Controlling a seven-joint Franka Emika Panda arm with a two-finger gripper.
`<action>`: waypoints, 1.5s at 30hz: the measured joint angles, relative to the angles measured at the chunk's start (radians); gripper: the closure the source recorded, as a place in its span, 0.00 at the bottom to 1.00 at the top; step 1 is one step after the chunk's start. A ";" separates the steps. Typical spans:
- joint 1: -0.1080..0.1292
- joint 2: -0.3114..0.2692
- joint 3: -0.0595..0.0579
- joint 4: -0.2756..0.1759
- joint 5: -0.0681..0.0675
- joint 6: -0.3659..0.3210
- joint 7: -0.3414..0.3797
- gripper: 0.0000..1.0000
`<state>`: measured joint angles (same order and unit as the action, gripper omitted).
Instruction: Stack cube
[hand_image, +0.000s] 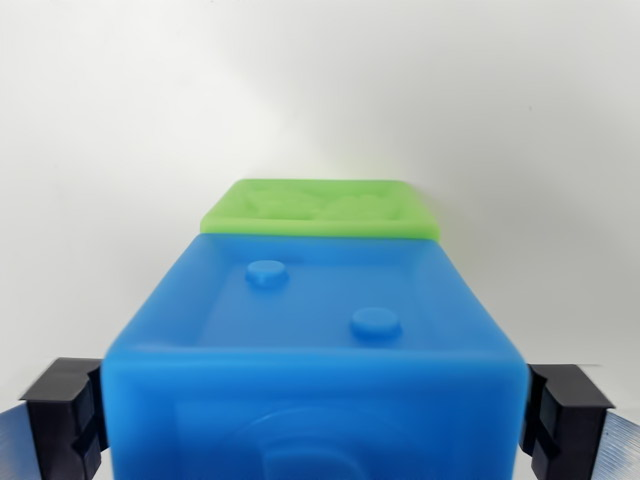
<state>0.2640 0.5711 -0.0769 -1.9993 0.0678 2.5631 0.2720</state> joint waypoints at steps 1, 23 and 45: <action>0.000 0.000 0.000 0.000 0.000 0.000 0.000 0.00; 0.006 -0.101 -0.008 -0.009 -0.005 -0.087 0.003 0.00; 0.008 -0.256 -0.013 0.011 -0.027 -0.260 0.016 0.00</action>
<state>0.2722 0.3150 -0.0902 -1.9878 0.0407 2.3027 0.2884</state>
